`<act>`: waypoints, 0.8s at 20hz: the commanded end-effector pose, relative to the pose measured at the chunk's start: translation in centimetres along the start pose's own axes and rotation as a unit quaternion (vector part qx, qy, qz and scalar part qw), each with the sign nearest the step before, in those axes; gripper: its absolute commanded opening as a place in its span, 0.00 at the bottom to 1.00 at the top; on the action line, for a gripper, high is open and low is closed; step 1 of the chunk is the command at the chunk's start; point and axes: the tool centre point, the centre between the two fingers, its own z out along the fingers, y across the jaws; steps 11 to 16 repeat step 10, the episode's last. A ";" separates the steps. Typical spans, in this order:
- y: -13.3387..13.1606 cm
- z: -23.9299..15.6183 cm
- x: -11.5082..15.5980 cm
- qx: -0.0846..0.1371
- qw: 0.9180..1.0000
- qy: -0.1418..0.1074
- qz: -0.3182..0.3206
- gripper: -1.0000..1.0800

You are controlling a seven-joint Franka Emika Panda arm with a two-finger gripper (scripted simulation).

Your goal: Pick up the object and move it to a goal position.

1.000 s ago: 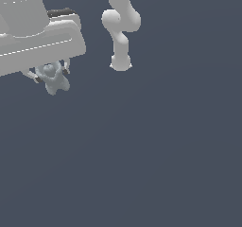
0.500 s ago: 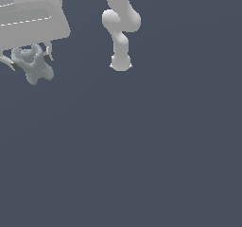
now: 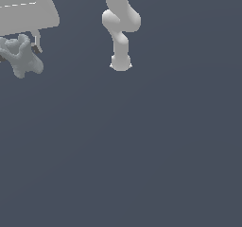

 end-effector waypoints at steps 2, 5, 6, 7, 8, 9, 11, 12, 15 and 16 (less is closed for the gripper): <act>0.2 -0.4 0.0 0.000 1.000 0.000 0.000 0.00; 0.3 -0.6 0.0 0.000 1.000 0.000 0.000 0.00; 0.3 -0.6 0.0 0.000 1.000 0.000 0.000 0.00; 0.4 -0.6 0.0 0.000 1.000 0.000 0.000 0.00; 0.4 -0.6 0.0 0.000 1.000 0.000 0.000 0.00; 0.4 -0.7 0.0 0.000 1.000 0.000 0.000 0.00; 0.4 -0.7 0.0 0.000 1.000 0.000 0.000 0.00; 0.4 -0.7 0.0 0.000 1.000 0.000 0.000 0.00; 0.4 -0.7 0.0 0.000 1.000 0.000 0.000 0.00; 0.4 -0.7 0.0 0.000 1.000 0.000 0.000 0.00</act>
